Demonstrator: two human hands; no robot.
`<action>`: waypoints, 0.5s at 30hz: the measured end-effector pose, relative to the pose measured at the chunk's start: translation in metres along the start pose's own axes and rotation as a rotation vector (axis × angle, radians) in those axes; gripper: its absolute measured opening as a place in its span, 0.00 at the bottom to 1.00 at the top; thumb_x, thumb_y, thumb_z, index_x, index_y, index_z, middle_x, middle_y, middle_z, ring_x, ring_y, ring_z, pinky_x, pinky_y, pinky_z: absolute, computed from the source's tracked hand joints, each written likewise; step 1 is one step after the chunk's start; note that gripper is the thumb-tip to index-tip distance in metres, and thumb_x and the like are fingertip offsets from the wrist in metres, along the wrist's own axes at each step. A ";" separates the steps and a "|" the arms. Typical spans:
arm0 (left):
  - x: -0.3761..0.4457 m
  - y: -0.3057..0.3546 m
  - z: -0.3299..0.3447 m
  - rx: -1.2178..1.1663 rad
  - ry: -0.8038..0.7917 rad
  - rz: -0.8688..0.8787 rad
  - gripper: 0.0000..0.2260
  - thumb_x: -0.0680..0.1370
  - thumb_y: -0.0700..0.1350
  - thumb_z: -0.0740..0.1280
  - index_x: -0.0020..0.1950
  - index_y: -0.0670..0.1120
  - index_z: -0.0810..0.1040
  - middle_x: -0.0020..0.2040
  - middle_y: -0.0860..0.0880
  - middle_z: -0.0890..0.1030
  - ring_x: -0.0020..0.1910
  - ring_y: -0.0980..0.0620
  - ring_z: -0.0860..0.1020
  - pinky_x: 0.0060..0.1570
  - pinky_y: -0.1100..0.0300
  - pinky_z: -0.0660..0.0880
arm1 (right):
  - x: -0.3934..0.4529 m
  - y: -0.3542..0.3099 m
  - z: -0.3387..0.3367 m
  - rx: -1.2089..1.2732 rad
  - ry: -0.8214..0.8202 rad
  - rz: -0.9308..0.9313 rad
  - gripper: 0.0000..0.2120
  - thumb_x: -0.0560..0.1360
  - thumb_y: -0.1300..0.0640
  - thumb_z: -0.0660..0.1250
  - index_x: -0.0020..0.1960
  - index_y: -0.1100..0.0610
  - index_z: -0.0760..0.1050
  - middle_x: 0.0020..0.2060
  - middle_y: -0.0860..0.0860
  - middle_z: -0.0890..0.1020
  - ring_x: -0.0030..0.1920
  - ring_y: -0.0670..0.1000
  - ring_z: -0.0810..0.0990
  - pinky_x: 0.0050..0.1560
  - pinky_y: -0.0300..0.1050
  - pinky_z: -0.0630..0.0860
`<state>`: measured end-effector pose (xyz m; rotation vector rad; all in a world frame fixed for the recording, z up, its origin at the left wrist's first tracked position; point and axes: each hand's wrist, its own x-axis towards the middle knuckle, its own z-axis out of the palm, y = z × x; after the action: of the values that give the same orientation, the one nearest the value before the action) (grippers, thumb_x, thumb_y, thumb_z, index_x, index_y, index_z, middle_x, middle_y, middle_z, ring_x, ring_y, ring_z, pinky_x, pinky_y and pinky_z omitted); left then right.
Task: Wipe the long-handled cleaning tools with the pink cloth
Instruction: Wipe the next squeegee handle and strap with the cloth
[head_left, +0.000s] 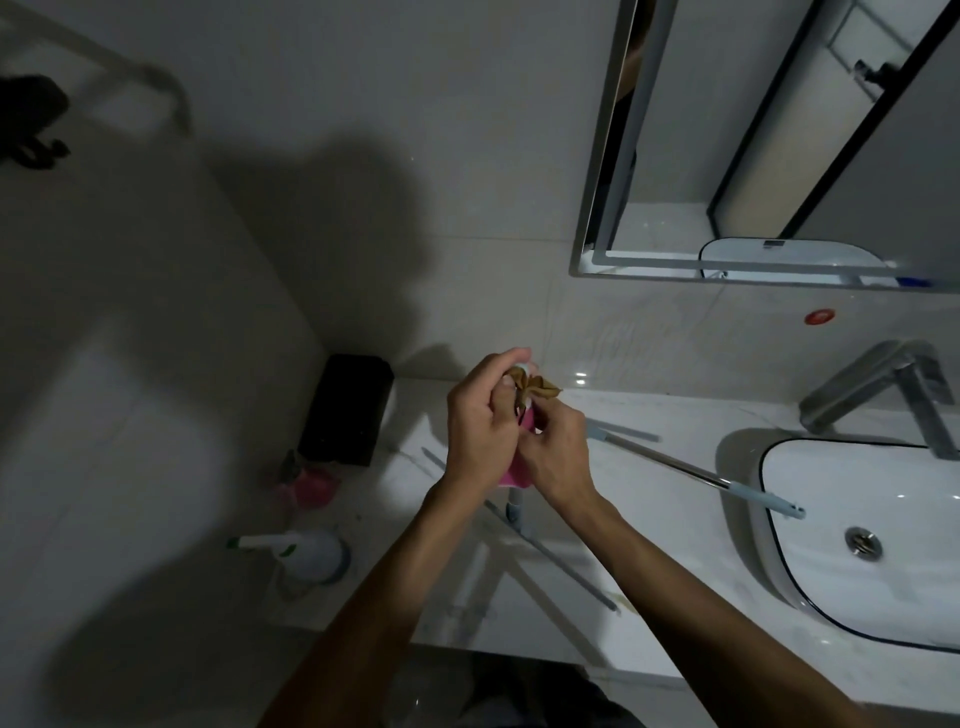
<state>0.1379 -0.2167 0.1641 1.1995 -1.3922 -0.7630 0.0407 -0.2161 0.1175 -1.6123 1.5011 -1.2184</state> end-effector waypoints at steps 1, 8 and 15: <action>0.000 -0.002 0.001 -0.006 -0.011 -0.001 0.16 0.80 0.32 0.58 0.62 0.42 0.80 0.54 0.51 0.83 0.55 0.55 0.82 0.54 0.64 0.77 | -0.001 0.001 -0.002 0.004 -0.001 0.017 0.11 0.74 0.66 0.69 0.38 0.53 0.76 0.30 0.42 0.78 0.31 0.44 0.76 0.33 0.30 0.68; 0.003 -0.011 0.012 -0.054 -0.086 -0.006 0.15 0.79 0.30 0.61 0.62 0.41 0.80 0.54 0.50 0.84 0.55 0.54 0.82 0.54 0.62 0.78 | 0.000 -0.001 -0.016 0.017 0.072 0.081 0.23 0.76 0.68 0.68 0.34 0.43 0.67 0.26 0.40 0.71 0.30 0.37 0.75 0.34 0.28 0.68; 0.003 -0.024 0.030 0.032 -0.160 0.034 0.14 0.78 0.31 0.64 0.61 0.41 0.81 0.54 0.53 0.83 0.54 0.57 0.81 0.56 0.59 0.78 | -0.001 0.025 -0.025 -0.054 0.064 0.144 0.15 0.76 0.64 0.68 0.37 0.49 0.71 0.29 0.41 0.74 0.31 0.39 0.75 0.34 0.29 0.67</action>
<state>0.1157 -0.2319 0.1366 1.1562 -1.5573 -0.8306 0.0081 -0.2154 0.1046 -1.4831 1.6728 -1.1680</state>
